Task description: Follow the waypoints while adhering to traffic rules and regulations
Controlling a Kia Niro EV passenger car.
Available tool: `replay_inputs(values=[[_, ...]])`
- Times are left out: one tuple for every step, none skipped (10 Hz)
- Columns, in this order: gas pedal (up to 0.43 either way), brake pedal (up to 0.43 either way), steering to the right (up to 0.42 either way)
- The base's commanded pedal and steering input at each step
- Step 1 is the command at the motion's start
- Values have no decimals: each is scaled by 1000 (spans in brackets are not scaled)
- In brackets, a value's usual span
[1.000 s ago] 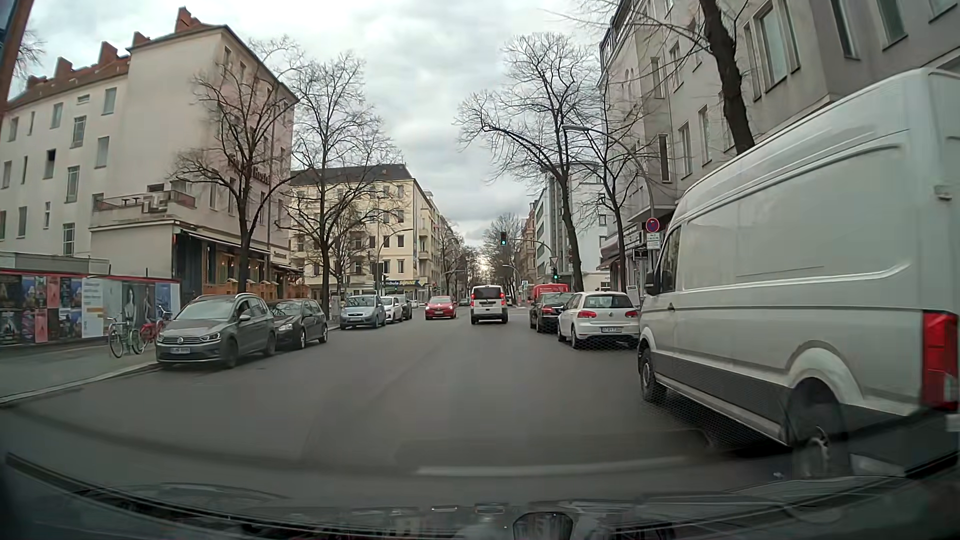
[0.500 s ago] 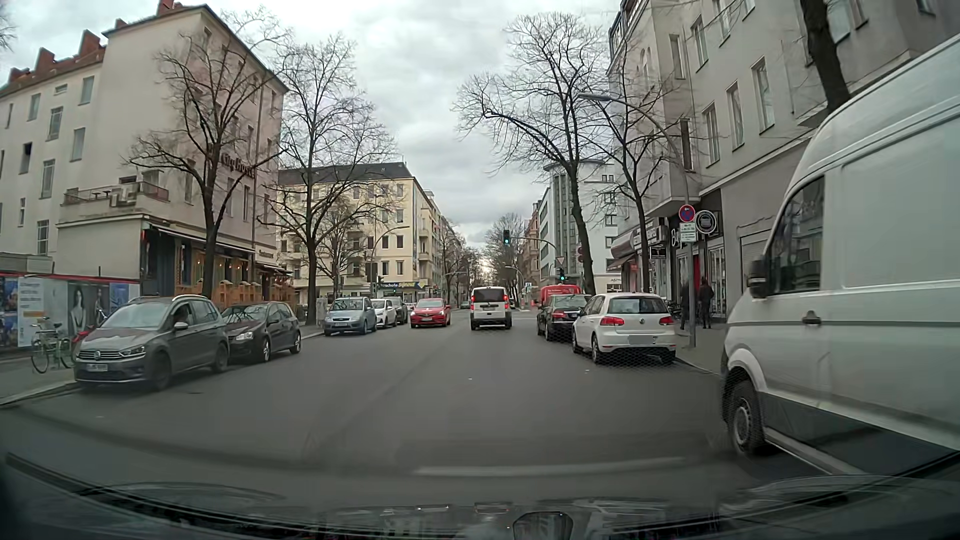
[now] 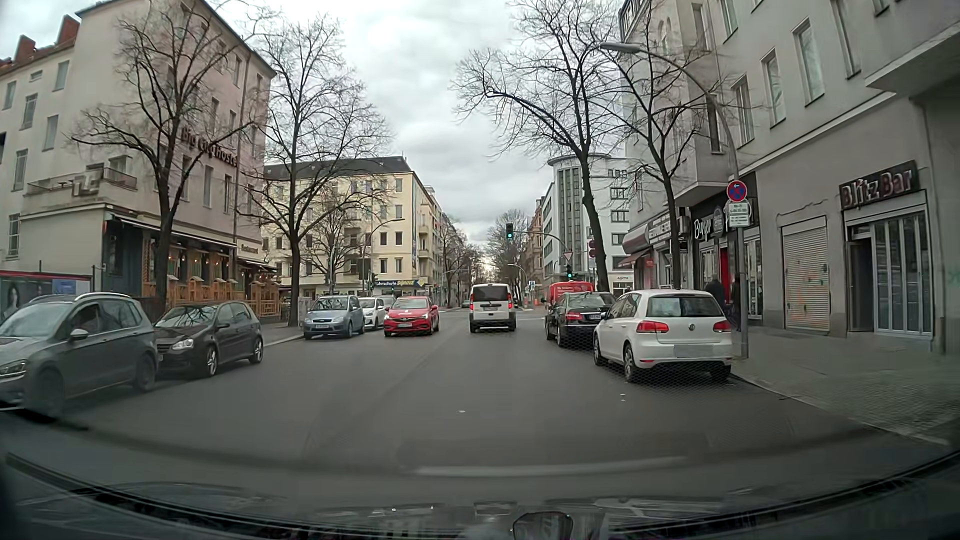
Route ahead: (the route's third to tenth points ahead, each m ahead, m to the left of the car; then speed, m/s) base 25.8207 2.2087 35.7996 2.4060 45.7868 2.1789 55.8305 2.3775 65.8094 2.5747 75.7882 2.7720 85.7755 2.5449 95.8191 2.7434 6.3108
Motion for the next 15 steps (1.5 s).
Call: replay_inputs(values=[[0,24,-5],[0,43,-5],[0,73,-5],[0,91,-5],[0,98,-5],[0,98,-5],[0,91,-5],[0,91,-5],[0,91,-5],[0,91,-5],[0,85,-5],[0,79,-5],[0,55,-5],[0,30,-5],[0,18,-5]])
